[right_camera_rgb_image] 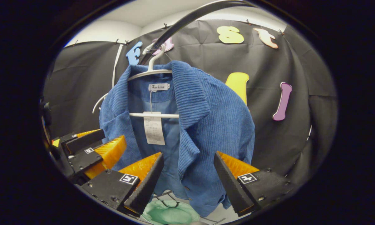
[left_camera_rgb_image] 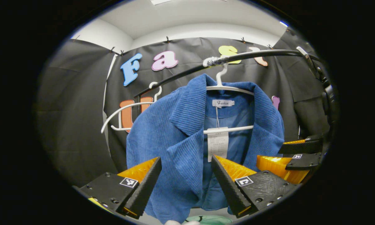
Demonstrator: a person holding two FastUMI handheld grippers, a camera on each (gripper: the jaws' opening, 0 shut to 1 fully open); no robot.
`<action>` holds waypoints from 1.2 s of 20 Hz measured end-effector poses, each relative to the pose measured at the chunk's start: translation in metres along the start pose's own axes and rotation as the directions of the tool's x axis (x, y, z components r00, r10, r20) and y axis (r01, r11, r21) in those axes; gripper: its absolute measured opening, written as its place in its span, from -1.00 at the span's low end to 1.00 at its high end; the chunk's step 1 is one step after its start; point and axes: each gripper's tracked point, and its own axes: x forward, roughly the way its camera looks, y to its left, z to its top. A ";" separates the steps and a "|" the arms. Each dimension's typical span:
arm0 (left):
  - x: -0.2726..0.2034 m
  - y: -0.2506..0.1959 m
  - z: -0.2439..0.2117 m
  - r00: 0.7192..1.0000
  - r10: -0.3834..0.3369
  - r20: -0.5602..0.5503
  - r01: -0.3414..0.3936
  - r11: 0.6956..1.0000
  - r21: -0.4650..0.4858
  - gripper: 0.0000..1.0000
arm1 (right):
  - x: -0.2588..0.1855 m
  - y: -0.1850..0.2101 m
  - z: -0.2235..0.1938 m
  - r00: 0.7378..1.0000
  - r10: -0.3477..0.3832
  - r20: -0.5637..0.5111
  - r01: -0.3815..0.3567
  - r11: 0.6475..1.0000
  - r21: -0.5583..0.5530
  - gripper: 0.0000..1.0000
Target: Grasp the clothes on the hanger with both hands and then place them into the laundry hamper below.
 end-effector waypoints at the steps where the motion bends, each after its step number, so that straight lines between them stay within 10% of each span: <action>1: 0.004 -0.002 -0.003 1.000 -0.001 -0.005 0.001 1.000 -0.004 0.97 | 0.005 0.000 0.002 1.000 0.008 0.000 -0.008 1.000 0.004 1.00; 12: 0.034 -0.003 -0.010 0.999 0.028 -0.033 -0.028 1.000 0.008 0.96 | 0.042 -0.001 -0.010 0.997 0.046 -0.063 -0.040 0.994 0.100 0.49; 18: 0.037 0.012 -0.021 0.994 0.064 -0.086 -0.061 0.997 0.038 -0.42 | 0.049 -0.017 -0.015 0.996 0.038 -0.076 -0.028 0.991 0.134 -0.72; 24: 0.038 0.017 -0.026 0.990 0.095 -0.102 -0.090 0.994 0.060 -0.97 | 0.051 -0.027 -0.007 0.997 0.052 -0.062 -0.045 0.993 0.110 -0.91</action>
